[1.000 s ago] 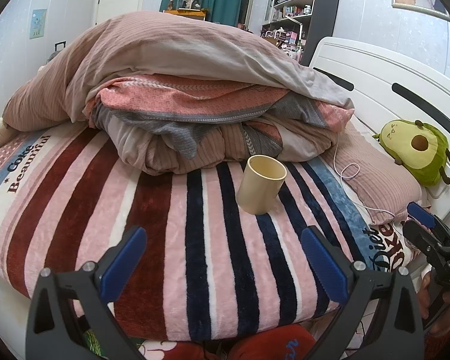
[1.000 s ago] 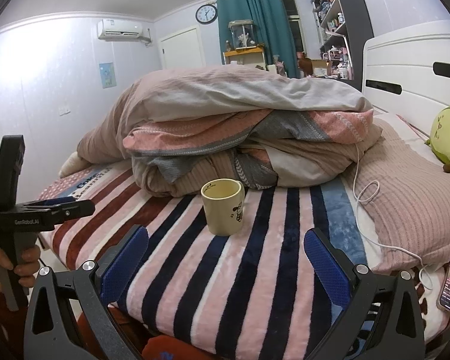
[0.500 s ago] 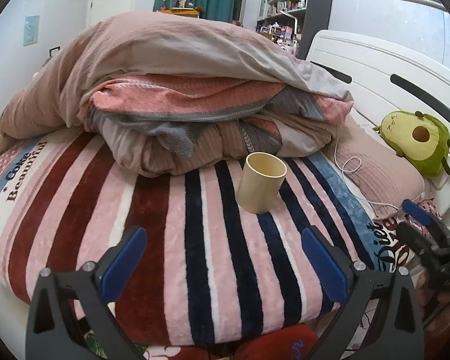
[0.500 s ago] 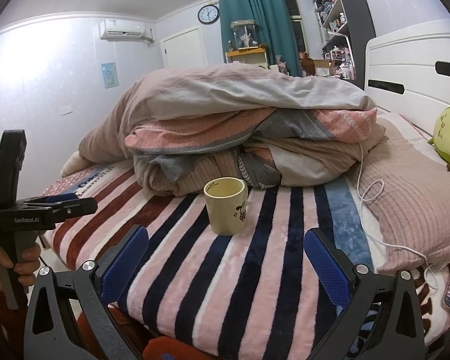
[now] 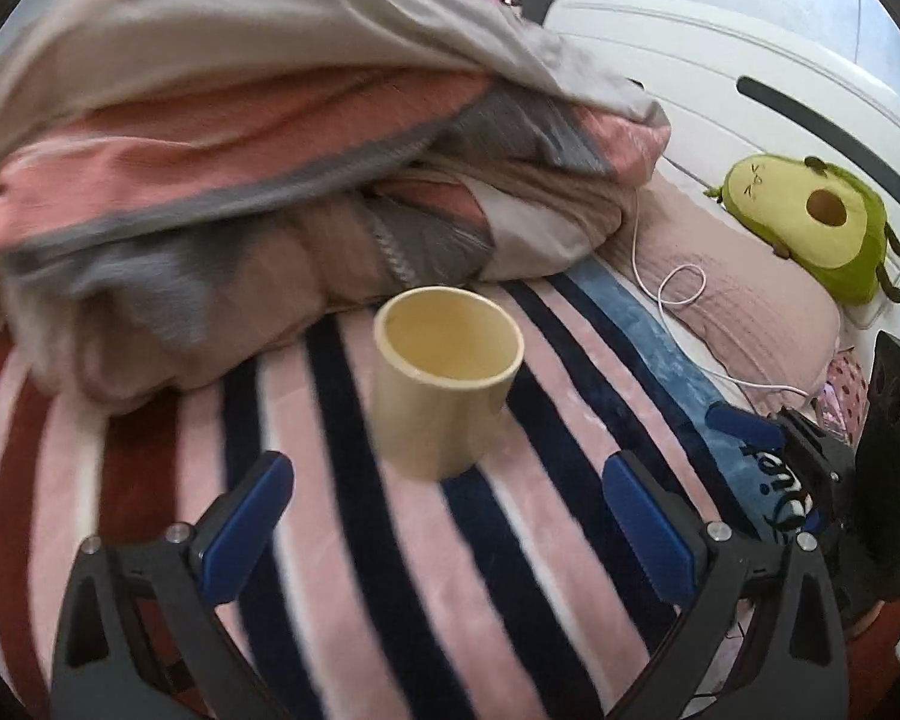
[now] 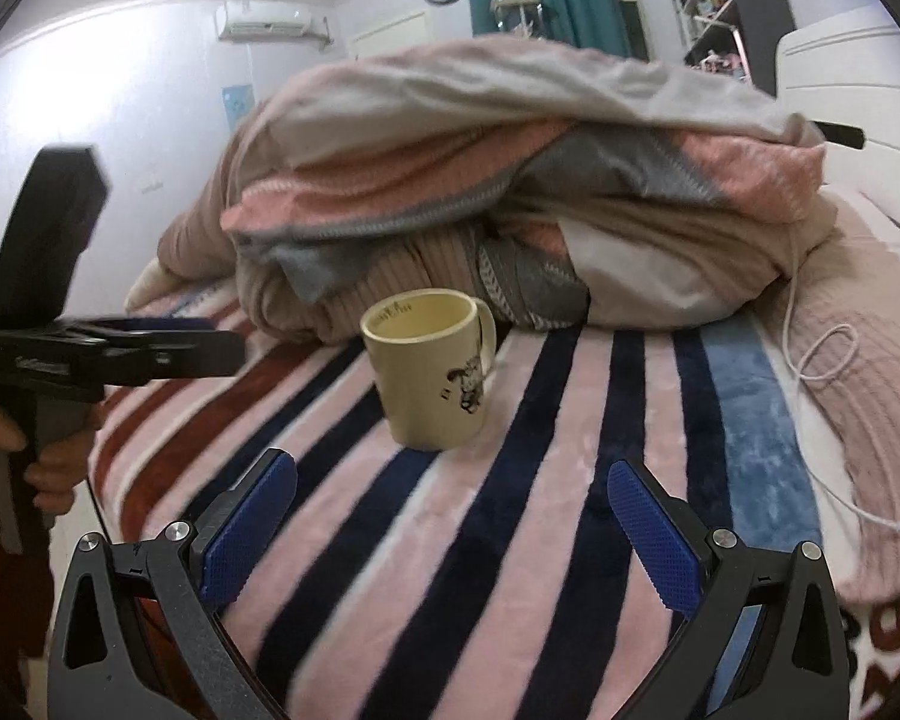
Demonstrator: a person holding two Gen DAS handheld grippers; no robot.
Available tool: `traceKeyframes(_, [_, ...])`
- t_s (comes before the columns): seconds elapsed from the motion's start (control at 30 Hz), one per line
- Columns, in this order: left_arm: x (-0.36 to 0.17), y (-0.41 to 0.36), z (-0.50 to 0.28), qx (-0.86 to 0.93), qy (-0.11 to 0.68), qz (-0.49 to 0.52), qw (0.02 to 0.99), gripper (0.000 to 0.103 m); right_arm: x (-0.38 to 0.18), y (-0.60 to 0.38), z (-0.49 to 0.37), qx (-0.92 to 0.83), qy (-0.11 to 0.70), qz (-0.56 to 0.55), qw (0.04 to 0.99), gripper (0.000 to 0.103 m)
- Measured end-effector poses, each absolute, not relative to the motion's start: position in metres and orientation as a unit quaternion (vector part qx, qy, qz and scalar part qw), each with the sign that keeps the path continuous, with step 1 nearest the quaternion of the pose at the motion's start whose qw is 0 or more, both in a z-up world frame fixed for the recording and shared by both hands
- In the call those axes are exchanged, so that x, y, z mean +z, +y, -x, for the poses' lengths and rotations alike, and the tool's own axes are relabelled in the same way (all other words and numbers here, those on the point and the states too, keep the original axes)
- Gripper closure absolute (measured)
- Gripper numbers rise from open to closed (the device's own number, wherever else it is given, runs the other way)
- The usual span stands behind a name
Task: Flip cup upside down
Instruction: 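Move the right tool to the mug and close its fingers around the body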
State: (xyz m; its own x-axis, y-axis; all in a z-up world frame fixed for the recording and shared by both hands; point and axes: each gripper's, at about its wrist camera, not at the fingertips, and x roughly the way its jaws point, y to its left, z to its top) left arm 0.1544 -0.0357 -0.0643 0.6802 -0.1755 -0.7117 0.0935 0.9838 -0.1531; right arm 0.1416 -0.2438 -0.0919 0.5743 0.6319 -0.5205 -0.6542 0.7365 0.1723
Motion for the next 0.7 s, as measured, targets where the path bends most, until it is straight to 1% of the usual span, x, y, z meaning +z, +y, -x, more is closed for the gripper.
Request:
traceKeyframes(0.1, [-0.079,-0.044,-0.182,-0.092,0.397,0.05,0.912,0.001,-0.104,-0.236,-0.159,0.379,0.301,0.028,0.875,0.0])
traceKeyframes(0.17, [-0.086,-0.045,-0.194,-0.098,0.394,0.056,0.912,0.003,-0.11,-0.231,-0.169,0.39,0.308,0.032,0.867,0.0])
traceKeyframes(0.23, [-0.091,-0.044,-0.206,-0.104,0.391,0.066,0.912,0.012,-0.116,-0.223,-0.18,0.412,0.313,0.033,0.855,0.0])
traceKeyframes(0.3, [-0.095,-0.041,-0.215,-0.101,0.387,0.076,0.913,0.014,-0.121,-0.214,-0.192,0.437,0.316,0.031,0.842,0.0])
traceKeyframes(0.4, [-0.097,-0.035,-0.223,-0.099,0.379,0.087,0.916,0.022,-0.129,-0.196,-0.216,0.464,0.328,0.033,0.822,0.0])
traceKeyframes(0.57, [-0.1,-0.023,-0.232,-0.121,0.376,0.108,0.912,0.022,-0.139,-0.163,-0.247,0.507,0.349,0.033,0.788,0.0])
traceKeyframes(0.63, [-0.102,-0.02,-0.233,-0.13,0.375,0.112,0.911,0.021,-0.138,-0.156,-0.257,0.515,0.352,0.019,0.782,0.006])
traceKeyframes(0.7, [-0.103,-0.016,-0.236,-0.136,0.375,0.12,0.909,0.02,-0.141,-0.147,-0.268,0.516,0.356,0.019,0.779,0.02])
